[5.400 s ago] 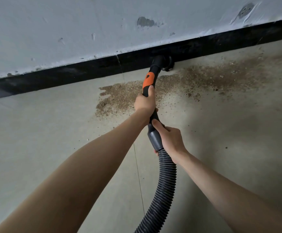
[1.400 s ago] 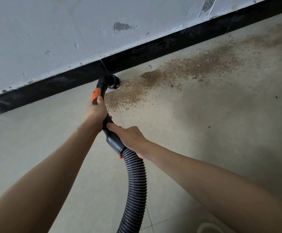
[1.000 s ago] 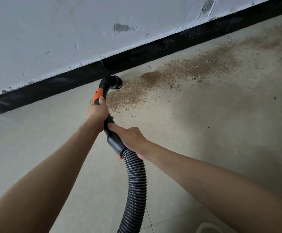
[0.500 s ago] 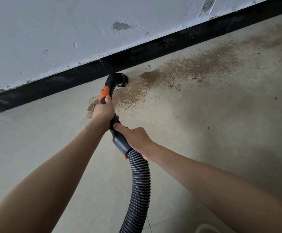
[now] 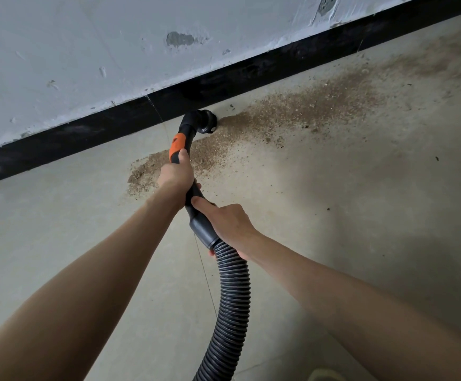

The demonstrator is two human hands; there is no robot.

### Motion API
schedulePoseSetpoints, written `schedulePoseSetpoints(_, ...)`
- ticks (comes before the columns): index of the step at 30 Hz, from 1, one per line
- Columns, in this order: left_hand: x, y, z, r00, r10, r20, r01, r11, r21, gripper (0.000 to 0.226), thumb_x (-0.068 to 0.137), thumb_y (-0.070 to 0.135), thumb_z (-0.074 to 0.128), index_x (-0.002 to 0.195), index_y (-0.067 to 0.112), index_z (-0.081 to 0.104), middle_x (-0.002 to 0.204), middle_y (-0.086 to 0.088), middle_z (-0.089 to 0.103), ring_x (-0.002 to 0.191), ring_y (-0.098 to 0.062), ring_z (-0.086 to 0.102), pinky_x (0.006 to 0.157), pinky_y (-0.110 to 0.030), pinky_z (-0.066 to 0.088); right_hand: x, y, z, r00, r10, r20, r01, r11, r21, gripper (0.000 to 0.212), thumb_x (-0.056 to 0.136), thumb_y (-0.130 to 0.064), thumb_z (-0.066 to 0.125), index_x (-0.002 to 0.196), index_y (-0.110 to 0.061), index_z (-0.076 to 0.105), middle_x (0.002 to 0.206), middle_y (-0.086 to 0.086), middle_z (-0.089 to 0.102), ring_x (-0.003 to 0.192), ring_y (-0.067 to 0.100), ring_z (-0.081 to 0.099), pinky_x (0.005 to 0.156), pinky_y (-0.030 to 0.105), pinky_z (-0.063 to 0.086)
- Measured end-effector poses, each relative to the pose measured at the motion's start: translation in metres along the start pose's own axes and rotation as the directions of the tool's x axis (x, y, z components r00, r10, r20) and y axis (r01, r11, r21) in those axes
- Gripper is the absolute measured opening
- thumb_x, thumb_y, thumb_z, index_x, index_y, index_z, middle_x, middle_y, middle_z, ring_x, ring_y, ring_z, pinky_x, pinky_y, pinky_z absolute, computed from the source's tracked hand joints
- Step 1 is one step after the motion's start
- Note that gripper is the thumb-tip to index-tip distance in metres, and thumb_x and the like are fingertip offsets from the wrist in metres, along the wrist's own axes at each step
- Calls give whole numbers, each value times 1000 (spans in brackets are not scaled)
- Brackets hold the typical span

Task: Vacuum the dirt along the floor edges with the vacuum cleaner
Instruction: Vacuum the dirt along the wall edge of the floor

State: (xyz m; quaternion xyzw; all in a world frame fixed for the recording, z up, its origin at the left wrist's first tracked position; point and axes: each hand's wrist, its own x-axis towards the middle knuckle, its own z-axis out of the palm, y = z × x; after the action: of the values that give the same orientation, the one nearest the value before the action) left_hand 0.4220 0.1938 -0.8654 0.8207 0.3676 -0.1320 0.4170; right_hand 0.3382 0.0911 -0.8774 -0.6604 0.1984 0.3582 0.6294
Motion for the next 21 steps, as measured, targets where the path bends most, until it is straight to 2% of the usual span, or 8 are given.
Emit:
schedulePoseSetpoints(2,0,4,6,1000,5,5,-5,1000,22,59,97,52,30,115,1,53,87,-11,62,70,-25,60,58,-34,48,1,0,-6,1000,4,-12,-4,1000,7,56,78,-58,68,88,-3,58,80,13,65,61,31,63,65,42,58)
schedulePoseSetpoints(4,1,8,14,1000,19,4,-19,1000,8,59,97,52,31,114,1,54,102,-17,66,87,-31,65,77,-40,55,2,1,-14,1000,8,-25,-7,999,32,55,78,-56,70,86,-3,58,75,12,64,52,28,61,52,33,55)
schedulePoseSetpoints(6,1,12,21,1000,26,5,-26,999,-20,57,97,52,32,113,2,53,108,-18,65,94,-33,65,86,-43,54,3,1,-20,999,6,-38,-4,999,42,55,77,-56,70,85,-2,58,73,12,64,49,28,61,49,31,53)
schedulePoseSetpoints(10,2,21,34,999,35,5,-35,999,6,55,97,54,32,106,3,52,101,-15,64,91,-30,65,82,-41,54,9,1,-32,998,1,-60,2,999,54,58,76,-56,70,88,-1,59,74,13,65,48,28,61,49,31,52)
schedulePoseSetpoints(12,6,25,39,999,45,-3,-45,999,28,52,97,53,30,102,6,51,92,-11,62,80,-26,63,68,-37,52,14,-2,-38,998,-7,-61,9,999,43,57,75,-56,70,87,-2,59,75,14,65,49,28,62,49,31,52)
schedulePoseSetpoints(14,10,32,40,998,53,-16,-52,997,49,51,98,53,29,101,6,50,82,-8,58,65,-21,57,55,-31,44,20,-7,-43,998,-15,-58,17,999,36,56,76,-56,70,87,-2,59,77,15,66,51,29,63,50,32,53)
schedulePoseSetpoints(19,19,44,50,998,56,-39,-53,996,74,52,98,54,29,103,5,47,77,-6,51,63,-19,51,61,-33,43,33,-17,-55,999,-10,-50,12,999,39,57,75,-56,72,89,-1,58,78,16,65,53,29,62,51,33,54)
schedulePoseSetpoints(21,20,46,55,999,39,-26,-37,997,70,57,98,55,29,108,3,48,85,-8,56,67,-21,56,63,-33,45,35,-14,-59,999,-3,-54,6,998,62,57,75,-54,73,88,0,58,74,15,65,48,28,61,47,31,52)
